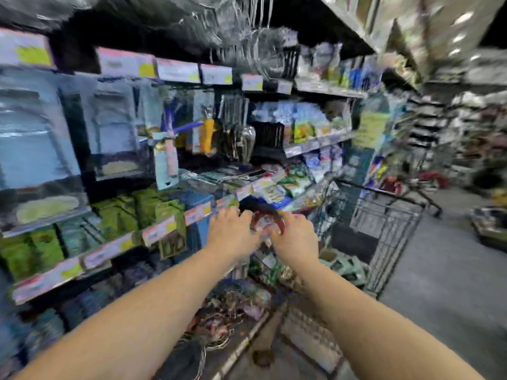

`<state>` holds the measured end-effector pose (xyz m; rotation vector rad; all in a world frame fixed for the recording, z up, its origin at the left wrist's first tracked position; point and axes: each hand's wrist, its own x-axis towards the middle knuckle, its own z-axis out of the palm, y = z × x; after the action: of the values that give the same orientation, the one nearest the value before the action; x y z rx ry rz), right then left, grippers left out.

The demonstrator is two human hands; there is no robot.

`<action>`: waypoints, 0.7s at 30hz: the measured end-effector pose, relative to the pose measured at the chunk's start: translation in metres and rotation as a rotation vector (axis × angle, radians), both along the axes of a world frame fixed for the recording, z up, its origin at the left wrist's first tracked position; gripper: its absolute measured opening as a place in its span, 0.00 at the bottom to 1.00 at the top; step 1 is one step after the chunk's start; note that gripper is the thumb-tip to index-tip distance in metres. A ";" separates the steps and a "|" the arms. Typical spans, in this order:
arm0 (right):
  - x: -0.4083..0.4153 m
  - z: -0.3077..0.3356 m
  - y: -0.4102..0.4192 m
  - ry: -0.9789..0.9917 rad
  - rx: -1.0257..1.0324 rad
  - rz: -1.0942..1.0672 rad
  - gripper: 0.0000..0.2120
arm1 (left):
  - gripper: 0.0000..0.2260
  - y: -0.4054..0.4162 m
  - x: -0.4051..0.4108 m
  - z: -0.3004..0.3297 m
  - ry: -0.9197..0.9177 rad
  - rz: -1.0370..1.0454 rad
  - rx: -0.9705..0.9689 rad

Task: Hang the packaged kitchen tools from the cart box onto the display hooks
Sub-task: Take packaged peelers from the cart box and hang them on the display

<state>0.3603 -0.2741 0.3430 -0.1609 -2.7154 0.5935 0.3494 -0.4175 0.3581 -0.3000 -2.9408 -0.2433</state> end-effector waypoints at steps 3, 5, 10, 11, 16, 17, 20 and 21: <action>-0.017 -0.015 0.052 -0.022 -0.062 -0.079 0.24 | 0.25 0.053 -0.028 -0.013 -0.012 -0.088 0.010; -0.031 -0.027 0.081 -0.042 -0.091 -0.119 0.24 | 0.25 0.083 -0.051 -0.025 -0.037 -0.132 0.012; -0.095 -0.053 0.146 -0.099 -0.089 -0.222 0.25 | 0.26 0.145 -0.131 -0.056 -0.088 -0.200 -0.018; -0.111 -0.059 0.159 -0.109 -0.093 -0.249 0.26 | 0.26 0.157 -0.151 -0.062 -0.101 -0.216 -0.014; -0.181 -0.093 0.227 -0.212 -0.145 -0.390 0.27 | 0.27 0.208 -0.243 -0.087 -0.190 -0.320 -0.025; -0.192 -0.103 0.240 -0.239 -0.169 -0.424 0.27 | 0.27 0.216 -0.259 -0.093 -0.201 -0.336 -0.028; -0.215 -0.139 0.274 -0.338 -0.238 -0.500 0.26 | 0.28 0.237 -0.299 -0.119 -0.282 -0.344 -0.038; -0.219 -0.150 0.284 -0.379 -0.247 -0.519 0.26 | 0.28 0.243 -0.307 -0.129 -0.317 -0.346 -0.041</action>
<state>0.1411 0.0094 0.1926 -1.1006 -2.7547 0.7929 0.0421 -0.1743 0.2296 -0.8529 -3.1878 -0.2998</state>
